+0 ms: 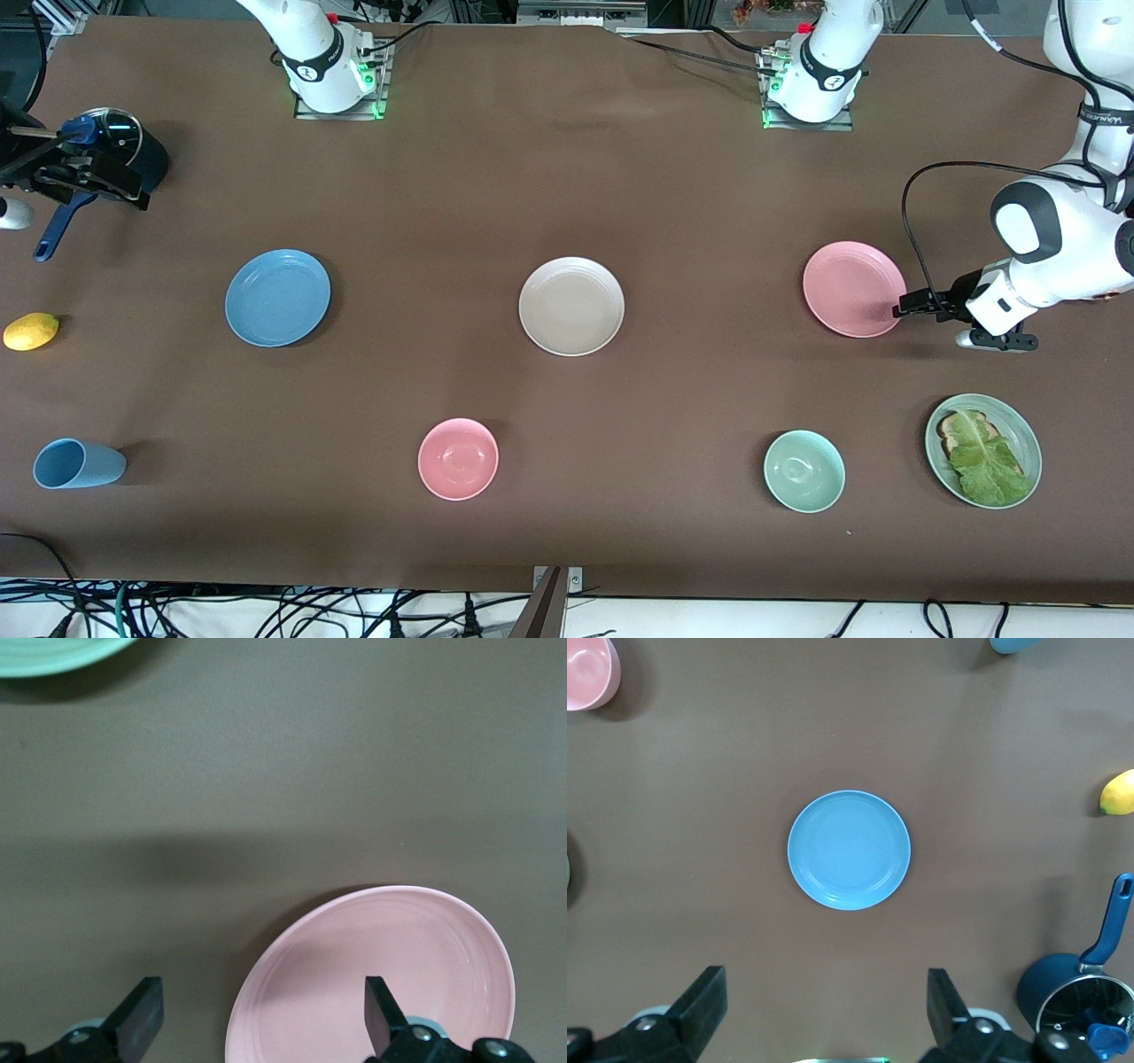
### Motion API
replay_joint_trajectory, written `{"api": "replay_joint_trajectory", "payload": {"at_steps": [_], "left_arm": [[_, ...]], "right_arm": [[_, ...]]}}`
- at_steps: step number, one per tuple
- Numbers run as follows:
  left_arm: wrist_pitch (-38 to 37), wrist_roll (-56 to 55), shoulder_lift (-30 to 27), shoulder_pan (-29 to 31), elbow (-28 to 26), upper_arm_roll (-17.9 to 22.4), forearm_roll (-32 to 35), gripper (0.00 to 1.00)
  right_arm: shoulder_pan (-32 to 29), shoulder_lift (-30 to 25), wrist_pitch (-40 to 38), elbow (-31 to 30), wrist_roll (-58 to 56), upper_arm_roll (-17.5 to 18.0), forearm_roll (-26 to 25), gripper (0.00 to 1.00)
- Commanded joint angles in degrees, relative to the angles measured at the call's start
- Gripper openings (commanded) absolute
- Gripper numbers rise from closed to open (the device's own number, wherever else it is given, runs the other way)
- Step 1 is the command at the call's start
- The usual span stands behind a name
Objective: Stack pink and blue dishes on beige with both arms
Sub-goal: 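Move the left gripper to the rim of the pink plate, then close the left gripper on the pink plate rim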
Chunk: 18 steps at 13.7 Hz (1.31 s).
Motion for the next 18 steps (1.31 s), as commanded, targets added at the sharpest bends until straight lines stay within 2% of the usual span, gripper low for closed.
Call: {"api": "replay_joint_trajectory", "payload": {"at_steps": [1,4,11,14,16,18], "left_arm": [[0.61,7.56,-1.42,1.64,-1.49,-0.20,-1.97,1.00],[1.22,10.40,-3.87,1.73,-4.28,-0.03,-3.20,1.00],[10.00,12.23,-7.31,0.67,-15.19,0.68,-7.59,1.00],[10.19,19.00,-6.87,1.90,-15.72,0.68,-12.50,1.00],[10.54,19.19,-6.17,1.91,-15.72,0.68,-12.95,0.97],[10.72,19.10,-5.99,2.00,-15.37,0.68,-12.87,0.86]], "right_arm": [[0.43,-0.35,-0.49,0.11,-0.69,-0.47,-0.15,1.00],[0.43,-0.35,-0.49,0.11,-0.69,-0.47,-0.15,1.00],[0.43,-0.35,-0.49,0.11,-0.69,-0.47,-0.15,1.00],[0.43,-0.35,-0.49,0.02,-0.69,-0.47,-0.15,1.00],[0.43,-0.35,-0.49,0.11,-0.69,-0.47,-0.15,1.00],[0.43,-0.35,-0.40,0.11,-0.69,-0.47,-0.15,1.00]]}}
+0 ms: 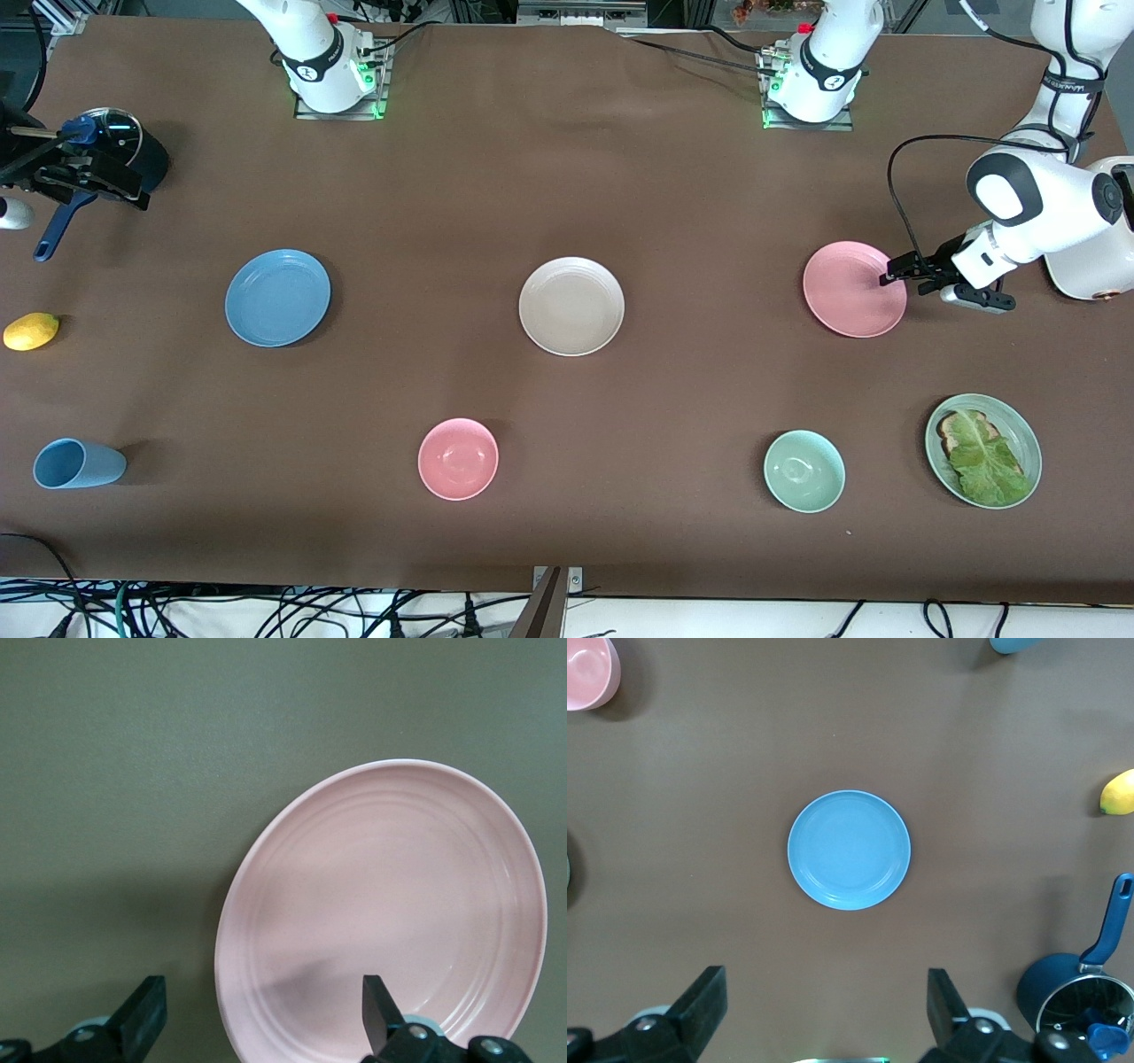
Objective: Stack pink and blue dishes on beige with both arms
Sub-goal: 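Close the left gripper on the pink plate rim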
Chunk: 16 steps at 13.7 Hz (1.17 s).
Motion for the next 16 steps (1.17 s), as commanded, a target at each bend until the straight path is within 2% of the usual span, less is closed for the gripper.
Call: {"api": "replay_joint_trajectory", "payload": {"at_steps": [1,9,10,11,14,16], "left_arm": [[0.92,2.22,-0.78,0.36,-0.73,-0.25,-2.02,0.80],[4.52,2.13,2.74,0.28,-0.12,-0.43,-3.51,0.82],[4.52,2.13,2.65,0.28,-0.12,-0.43,-3.51,0.74],[4.52,2.13,2.65,0.28,-0.12,-0.52,-3.51,0.60],[4.18,1.78,2.13,0.28,-0.12,-0.52,-3.51,0.31],[4.17,1.69,2.04,0.36,-0.12,-0.52,-3.51,0.17]], "right_arm": [[0.43,-0.35,-0.48,0.11,-0.69,-0.47,-0.15,1.00],[0.43,-0.35,-0.48,0.11,-0.69,-0.47,-0.15,1.00],[0.43,-0.35,-0.48,0.11,-0.69,-0.47,-0.15,1.00],[0.43,-0.35,-0.48,0.11,-0.69,-0.47,-0.15,1.00],[0.43,-0.35,-0.48,0.11,-0.69,-0.47,-0.15,1.00],[0.43,-0.35,-0.75,0.11,-0.69,-0.47,-0.15,1.00]]}}
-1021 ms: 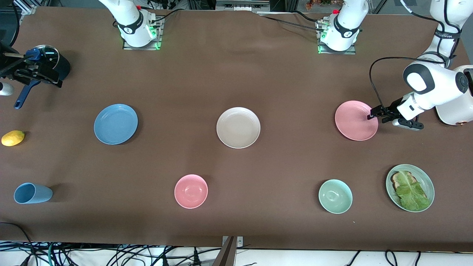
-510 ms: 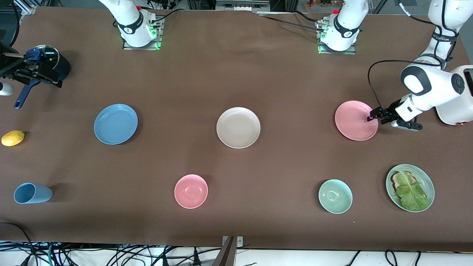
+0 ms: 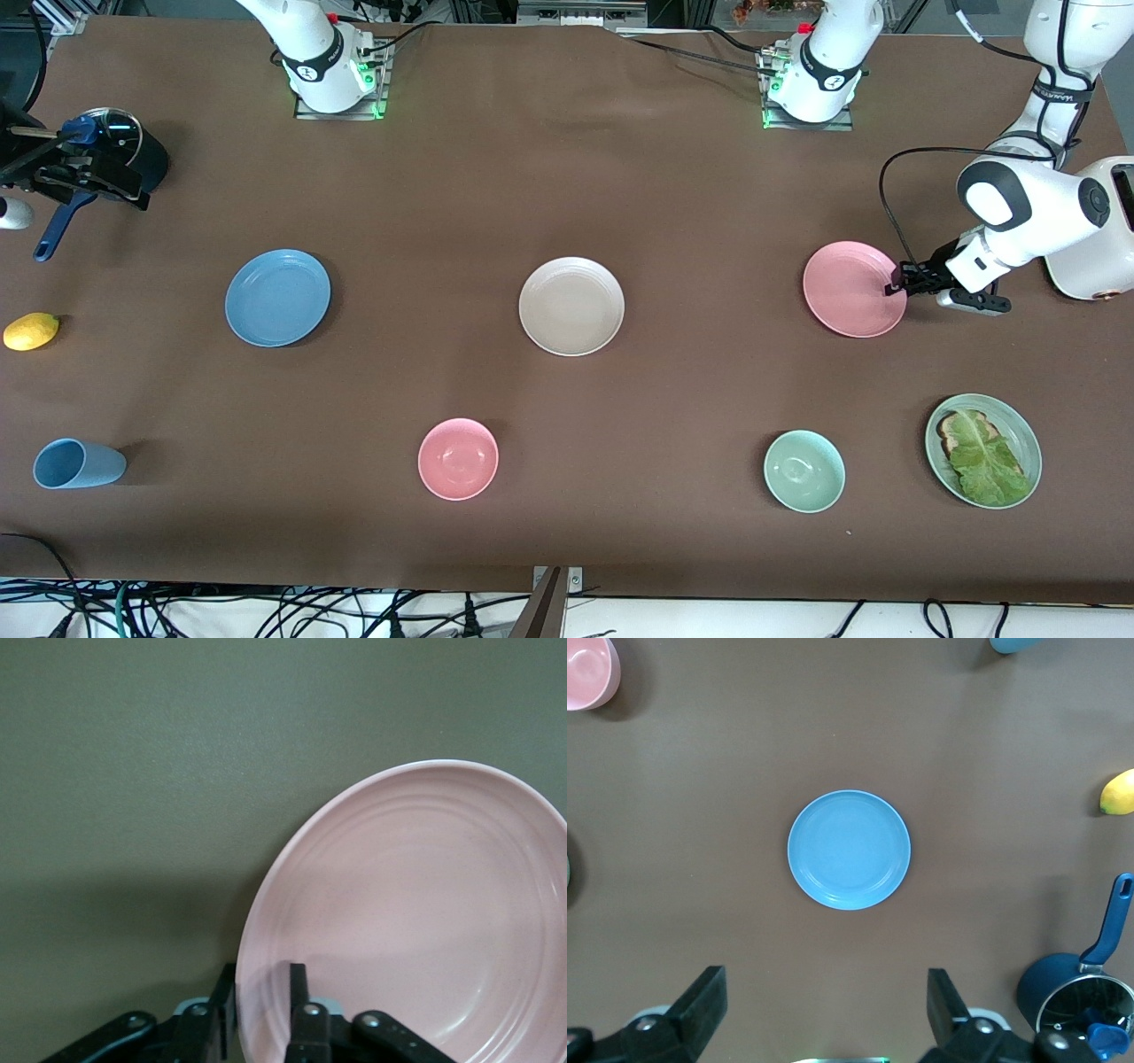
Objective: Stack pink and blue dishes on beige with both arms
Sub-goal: 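Close the left gripper on the pink plate rim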
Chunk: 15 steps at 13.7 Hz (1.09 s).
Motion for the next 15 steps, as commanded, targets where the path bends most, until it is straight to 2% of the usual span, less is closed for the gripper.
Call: {"api": "replay_joint_trajectory", "payload": {"at_steps": [1,3,7,11,15], "left_arm": [[0.18,1.60,-0.76,0.36,-0.09,-0.42,-2.29,0.11],[0.18,1.60,-0.85,0.36,-0.09,-0.42,-2.38,0.00],[-0.08,1.69,-0.85,1.15,-0.09,-0.50,-2.64,0.00],[-2.36,2.04,-1.46,1.24,-0.09,-0.59,-6.93,0.00],[-3.51,0.03,-4.18,1.06,-0.09,-3.13,-8.00,0.00]], "right_arm": [[0.43,-0.35,-0.70,0.11,-0.69,-0.47,-0.15,1.00],[0.51,-0.35,-0.70,0.11,-0.69,-0.47,-0.15,1.00],[0.43,-0.35,-0.70,0.11,-0.69,-0.47,-0.15,1.00],[0.43,-0.35,-0.79,0.11,-0.69,-0.47,-0.15,1.00],[0.43,-0.35,-0.79,0.02,-0.69,-0.47,-0.15,1.00]]}}
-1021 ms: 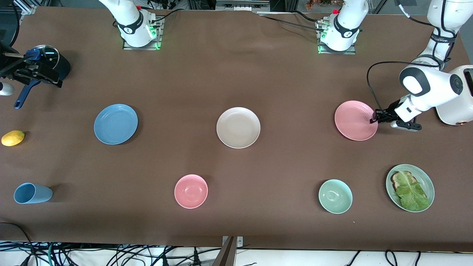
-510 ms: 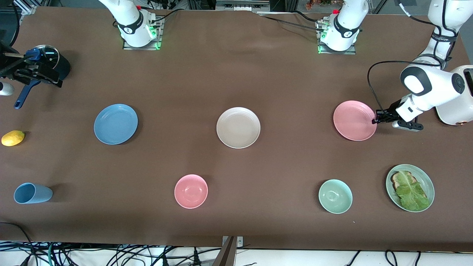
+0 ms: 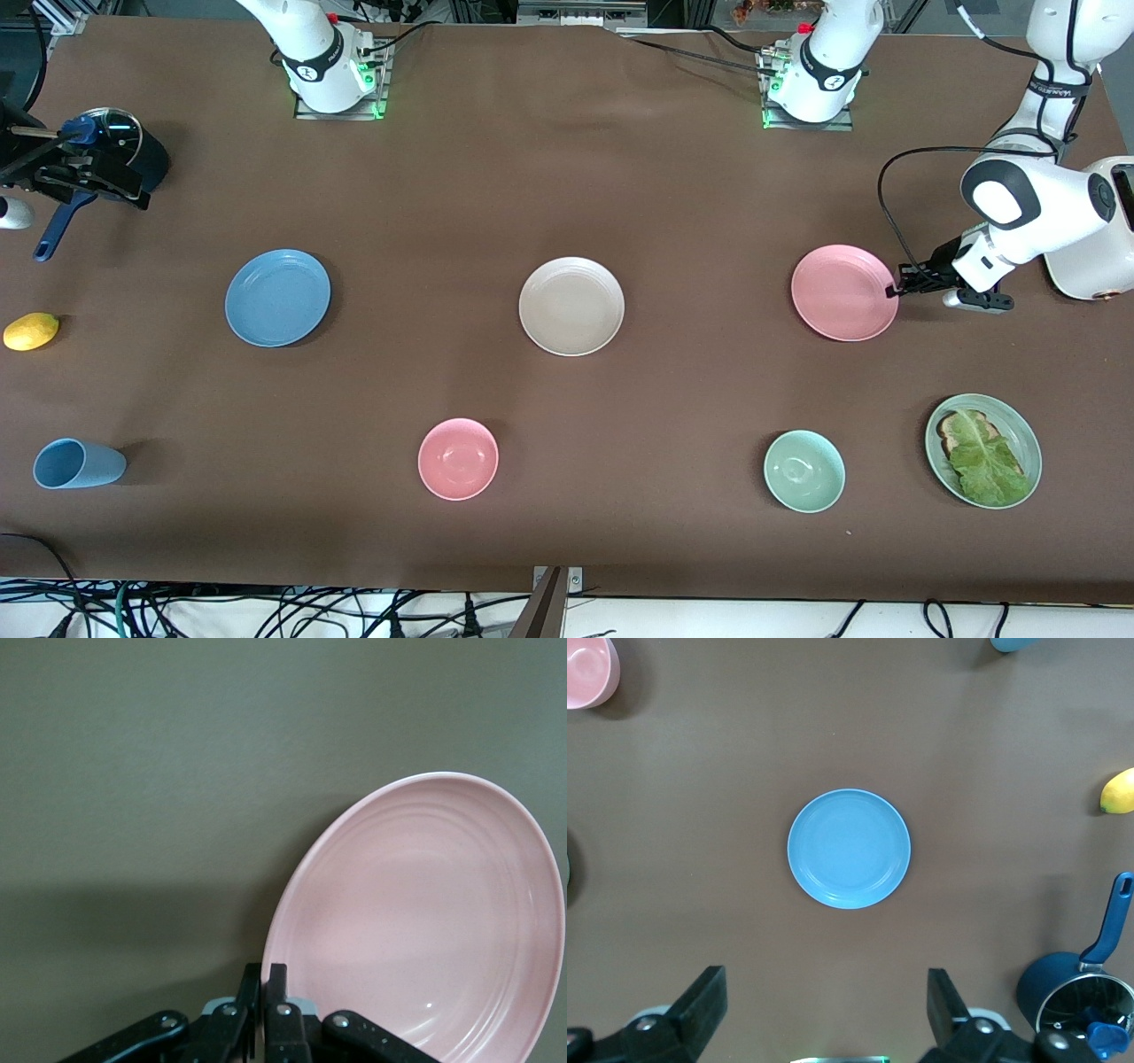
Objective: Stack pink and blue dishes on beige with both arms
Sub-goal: 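Carry the pink plate with the left gripper onto the beige plate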
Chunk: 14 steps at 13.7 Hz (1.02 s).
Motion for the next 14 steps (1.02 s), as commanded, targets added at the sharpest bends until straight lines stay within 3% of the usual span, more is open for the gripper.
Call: {"api": "replay_joint_trajectory", "payload": {"at_steps": [1,7,11,14], "left_arm": [[-1.40,-1.38,-3.06,0.45,-0.22,-2.35,-1.94,0.00],[-0.96,-15.78,-4.11,-0.17,0.83,-11.22,-2.03,0.00],[-0.61,-30.18,-4.12,-0.96,3.38,-19.30,-1.24,0.00],[-0.43,-35.83,-4.12,-1.57,4.17,-22.66,-1.15,0.00]], "right_arm": [[0.43,-0.35,-0.67,0.11,-0.69,-0.55,-0.15,1.00],[0.43,-0.35,-0.67,0.11,-0.69,-0.55,-0.15,1.00],[0.43,-0.35,-0.67,0.11,-0.69,-0.55,-0.15,1.00],[0.43,-0.35,-0.67,0.11,-0.69,-0.55,-0.15,1.00]]}}
